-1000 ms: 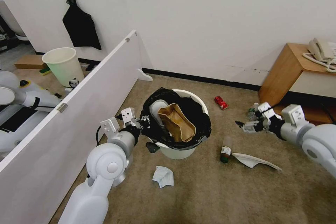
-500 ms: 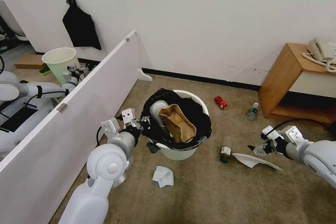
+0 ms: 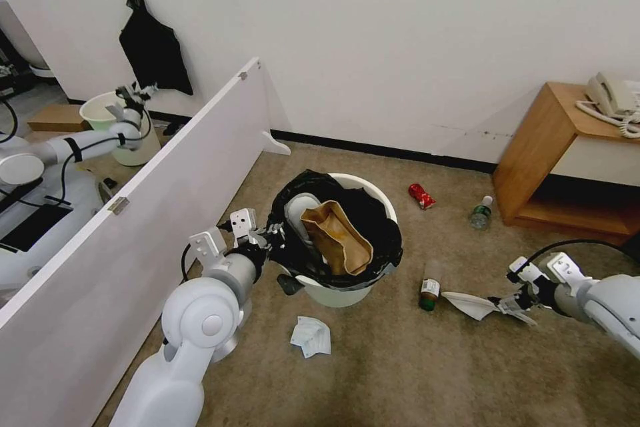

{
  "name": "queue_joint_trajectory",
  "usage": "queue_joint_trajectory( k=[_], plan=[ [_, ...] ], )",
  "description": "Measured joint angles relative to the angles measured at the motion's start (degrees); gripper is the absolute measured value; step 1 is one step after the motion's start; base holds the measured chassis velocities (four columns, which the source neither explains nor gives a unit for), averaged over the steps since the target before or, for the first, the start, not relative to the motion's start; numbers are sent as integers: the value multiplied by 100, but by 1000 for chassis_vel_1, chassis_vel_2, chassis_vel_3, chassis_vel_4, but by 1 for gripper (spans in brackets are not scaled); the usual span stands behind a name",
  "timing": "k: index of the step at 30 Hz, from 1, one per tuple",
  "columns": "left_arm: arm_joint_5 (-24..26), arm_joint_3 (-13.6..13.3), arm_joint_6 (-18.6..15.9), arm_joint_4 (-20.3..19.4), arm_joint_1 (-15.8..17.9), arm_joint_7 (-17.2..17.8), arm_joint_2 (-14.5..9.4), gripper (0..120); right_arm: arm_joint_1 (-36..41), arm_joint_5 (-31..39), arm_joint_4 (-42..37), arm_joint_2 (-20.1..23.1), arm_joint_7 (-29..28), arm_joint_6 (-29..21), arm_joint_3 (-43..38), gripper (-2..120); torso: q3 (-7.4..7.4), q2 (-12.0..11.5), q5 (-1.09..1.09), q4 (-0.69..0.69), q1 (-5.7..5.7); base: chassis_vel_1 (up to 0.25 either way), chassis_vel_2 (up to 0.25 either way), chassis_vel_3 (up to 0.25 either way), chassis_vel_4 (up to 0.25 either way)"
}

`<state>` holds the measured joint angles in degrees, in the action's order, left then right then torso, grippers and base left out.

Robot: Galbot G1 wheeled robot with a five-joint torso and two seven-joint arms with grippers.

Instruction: Pick up the trash bin, then pick up the garbage from the floor and place it into the trash bin.

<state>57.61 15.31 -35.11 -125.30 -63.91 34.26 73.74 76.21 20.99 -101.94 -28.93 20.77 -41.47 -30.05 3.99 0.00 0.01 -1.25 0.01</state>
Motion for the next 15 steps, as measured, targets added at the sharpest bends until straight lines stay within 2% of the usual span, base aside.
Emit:
queue_joint_trajectory(
  k=[8, 15],
  plan=[
    [-13, 10, 0, -5, -11, -4, 16, 4, -453, -155, 260, -137, 17, 125, 361, 100, 0, 0, -1, 2, 0, 0, 0, 0, 0],
    [-36, 24, 2, -12, -50, -20, 26, 4, -778, -622, 753, -314, 219, 419, 585, 100, 0, 0, 0, 0, 0, 0, 0, 0, 0]
  ],
)
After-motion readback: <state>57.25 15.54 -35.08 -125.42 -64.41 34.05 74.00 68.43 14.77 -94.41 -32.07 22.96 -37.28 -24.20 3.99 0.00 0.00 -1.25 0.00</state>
